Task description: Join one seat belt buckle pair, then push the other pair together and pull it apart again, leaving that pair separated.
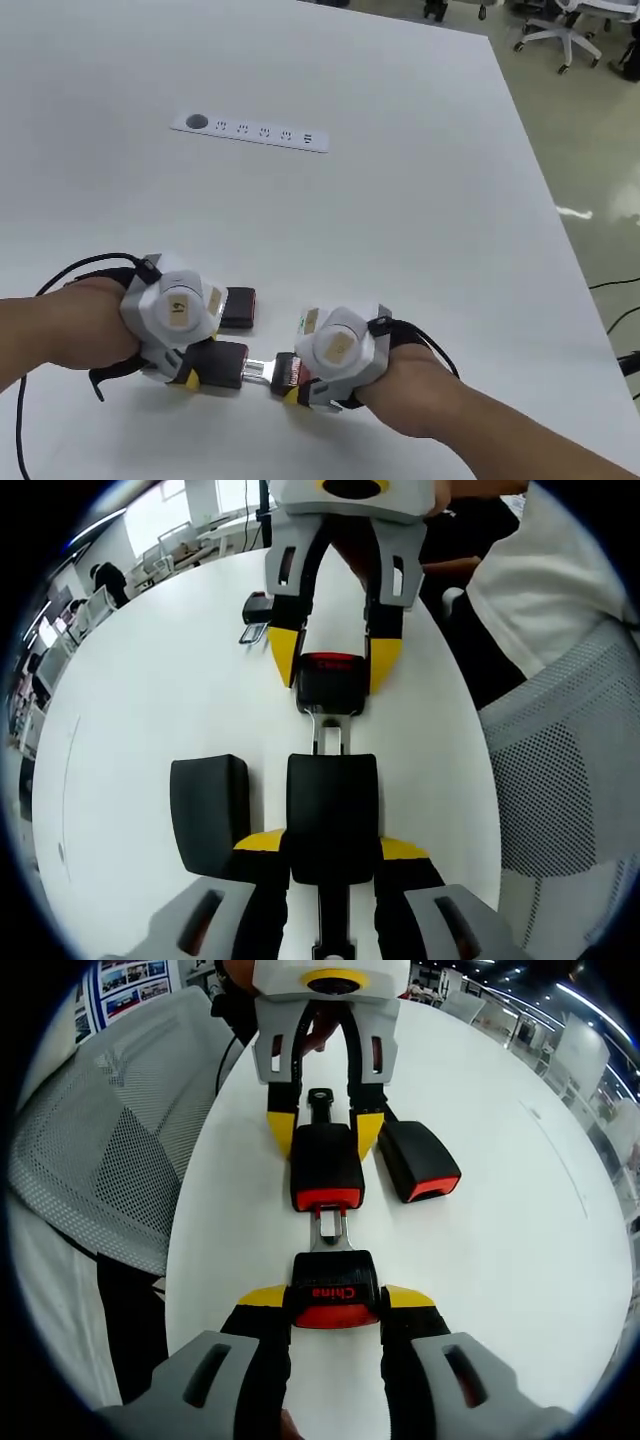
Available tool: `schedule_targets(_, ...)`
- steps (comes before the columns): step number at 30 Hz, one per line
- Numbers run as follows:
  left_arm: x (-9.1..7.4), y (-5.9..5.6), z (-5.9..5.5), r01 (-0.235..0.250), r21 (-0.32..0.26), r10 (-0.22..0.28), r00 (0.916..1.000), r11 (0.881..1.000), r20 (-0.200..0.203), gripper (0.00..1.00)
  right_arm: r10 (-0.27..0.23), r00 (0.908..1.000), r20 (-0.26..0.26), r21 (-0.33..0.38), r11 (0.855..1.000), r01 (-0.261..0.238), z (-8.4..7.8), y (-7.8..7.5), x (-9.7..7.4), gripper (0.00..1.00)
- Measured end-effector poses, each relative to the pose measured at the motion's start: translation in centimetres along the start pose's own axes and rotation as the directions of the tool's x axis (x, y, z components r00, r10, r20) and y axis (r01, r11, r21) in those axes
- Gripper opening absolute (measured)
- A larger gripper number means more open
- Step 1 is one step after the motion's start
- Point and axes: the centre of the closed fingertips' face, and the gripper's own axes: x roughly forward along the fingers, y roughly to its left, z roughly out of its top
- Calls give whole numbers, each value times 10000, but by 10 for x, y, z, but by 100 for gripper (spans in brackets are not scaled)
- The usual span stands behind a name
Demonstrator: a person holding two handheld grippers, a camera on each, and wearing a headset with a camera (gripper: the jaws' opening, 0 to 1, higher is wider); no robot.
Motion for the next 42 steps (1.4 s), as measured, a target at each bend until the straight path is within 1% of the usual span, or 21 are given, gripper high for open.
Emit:
schedule_targets(7,-1,-1,1,19,7,-19,10000,10000,22,33,34,9995,311,45,10000,-35,7,1,4,33)
schedule_targets(8,-2,-2,2,15,46,-15,10000,10000,-3,33,45,9992,402,8,10000,-45,10,2,4,32)
schedule_targets(9,-2,-2,2,13,86,-13,10000,10000,-17,33,-13,9996,277,-49,10000,15,9,2,4,32)
schedule_targets(11,-2,-2,2,15,105,-15,10000,9999,-5,33,-31,9994,356,-68,10000,34,10,4,2,32)
schedule_targets(12,-2,-2,3,8,86,-8,10000,10000,11,33,-2,9988,494,94,10000,-3,10,2,2,32)
schedule_targets(14,-1,-1,2,6,93,-6,10000,10000,13,32,31,9982,595,185,9998,-42,10,1,2,31)
schedule_targets(17,-2,-1,3,19,130,-19,10000,9999,-5,32,84,9977,675,183,9998,-97,12,2,2,31)
schedule_targets(22,-1,0,2,68,207,-70,9999,9998,91,32,158,9973,719,65,9998,-163,15,1,4,31)
schedule_targets(26,0,1,1,62,245,-63,10000,9997,53,32,145,9963,843,85,9998,-153,18,1,7,31)
schedule_targets(29,0,1,1,54,211,-56,9999,9998,112,32,124,9957,922,115,9998,-135,23,2,10,30)
schedule_targets(35,0,1,2,46,238,-49,9999,9997,141,31,99,9943,1064,218,9997,-123,24,2,11,30)
schedule_targets(38,0,1,2,28,154,-31,9997,9999,224,31,83,9935,1139,250,9996,-112,27,1,15,30)
schedule_targets(39,1,2,2,24,236,-30,9996,9997,271,31,157,9923,1232,221,9996,-186,32,1,14,30)
schedule_targets(41,4,2,1,-1,177,-3,9997,9998,225,31,137,9926,1203,158,9998,-157,32,4,8,30)
schedule_targets(42,4,2,1,0,218,-4,9998,9998,182,31,140,9925,1212,173,9997,-162,31,4,10,30)
